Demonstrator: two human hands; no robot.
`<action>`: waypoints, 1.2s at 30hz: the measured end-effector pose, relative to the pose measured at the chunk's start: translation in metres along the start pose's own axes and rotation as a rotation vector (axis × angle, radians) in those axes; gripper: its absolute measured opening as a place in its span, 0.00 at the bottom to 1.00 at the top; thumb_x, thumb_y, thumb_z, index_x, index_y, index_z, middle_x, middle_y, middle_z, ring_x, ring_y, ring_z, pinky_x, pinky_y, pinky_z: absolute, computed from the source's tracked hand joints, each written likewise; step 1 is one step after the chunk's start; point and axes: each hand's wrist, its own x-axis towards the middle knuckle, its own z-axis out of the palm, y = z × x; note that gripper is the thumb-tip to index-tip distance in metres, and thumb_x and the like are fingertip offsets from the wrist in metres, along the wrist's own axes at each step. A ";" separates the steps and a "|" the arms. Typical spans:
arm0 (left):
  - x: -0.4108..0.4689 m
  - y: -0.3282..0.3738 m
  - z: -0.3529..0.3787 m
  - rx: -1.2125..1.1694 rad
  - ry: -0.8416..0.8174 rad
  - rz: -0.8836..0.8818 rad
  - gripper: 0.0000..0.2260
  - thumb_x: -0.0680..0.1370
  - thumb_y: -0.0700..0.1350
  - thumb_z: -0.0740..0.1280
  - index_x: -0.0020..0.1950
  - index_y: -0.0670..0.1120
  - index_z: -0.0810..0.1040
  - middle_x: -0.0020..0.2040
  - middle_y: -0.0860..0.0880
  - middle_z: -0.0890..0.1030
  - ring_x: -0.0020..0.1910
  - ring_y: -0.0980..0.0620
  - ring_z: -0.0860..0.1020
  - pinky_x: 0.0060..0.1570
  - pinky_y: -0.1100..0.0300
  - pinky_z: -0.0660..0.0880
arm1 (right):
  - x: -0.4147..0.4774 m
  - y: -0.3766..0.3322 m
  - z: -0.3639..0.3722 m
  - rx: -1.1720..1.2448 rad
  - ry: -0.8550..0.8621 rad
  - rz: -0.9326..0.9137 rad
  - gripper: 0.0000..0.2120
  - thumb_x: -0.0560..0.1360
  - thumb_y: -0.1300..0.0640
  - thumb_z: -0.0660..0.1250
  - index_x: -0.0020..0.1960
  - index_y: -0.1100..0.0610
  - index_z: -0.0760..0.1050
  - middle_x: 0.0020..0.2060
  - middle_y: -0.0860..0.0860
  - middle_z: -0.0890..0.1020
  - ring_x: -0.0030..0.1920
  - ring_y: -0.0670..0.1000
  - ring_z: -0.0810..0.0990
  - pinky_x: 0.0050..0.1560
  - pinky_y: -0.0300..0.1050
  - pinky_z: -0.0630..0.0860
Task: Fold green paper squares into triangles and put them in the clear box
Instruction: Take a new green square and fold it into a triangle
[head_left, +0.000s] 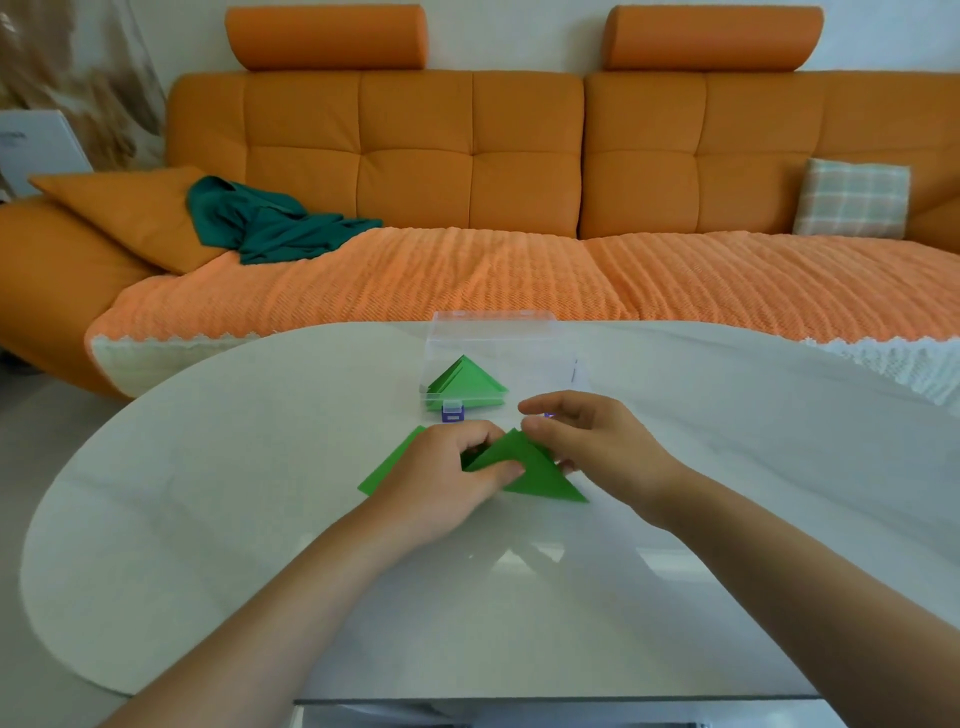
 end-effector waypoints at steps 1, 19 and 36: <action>0.001 0.001 0.001 -0.033 0.021 -0.005 0.02 0.75 0.50 0.73 0.45 0.54 0.81 0.38 0.54 0.83 0.36 0.55 0.79 0.42 0.51 0.76 | -0.001 0.000 -0.001 -0.045 -0.006 0.029 0.09 0.74 0.48 0.72 0.52 0.49 0.83 0.40 0.48 0.86 0.37 0.43 0.81 0.42 0.39 0.77; 0.000 -0.002 0.012 -0.055 0.199 -0.050 0.05 0.75 0.48 0.73 0.49 0.58 0.84 0.41 0.57 0.85 0.42 0.59 0.82 0.46 0.64 0.77 | -0.001 0.005 0.001 -0.111 0.037 0.065 0.02 0.74 0.56 0.74 0.43 0.52 0.85 0.37 0.50 0.86 0.35 0.44 0.81 0.40 0.37 0.78; -0.002 -0.002 0.020 -0.133 0.363 -0.021 0.13 0.76 0.45 0.73 0.59 0.54 0.83 0.53 0.63 0.83 0.53 0.72 0.78 0.53 0.77 0.71 | -0.002 0.003 0.011 -0.039 0.120 -0.057 0.10 0.73 0.62 0.74 0.45 0.47 0.85 0.37 0.44 0.86 0.38 0.42 0.84 0.39 0.31 0.76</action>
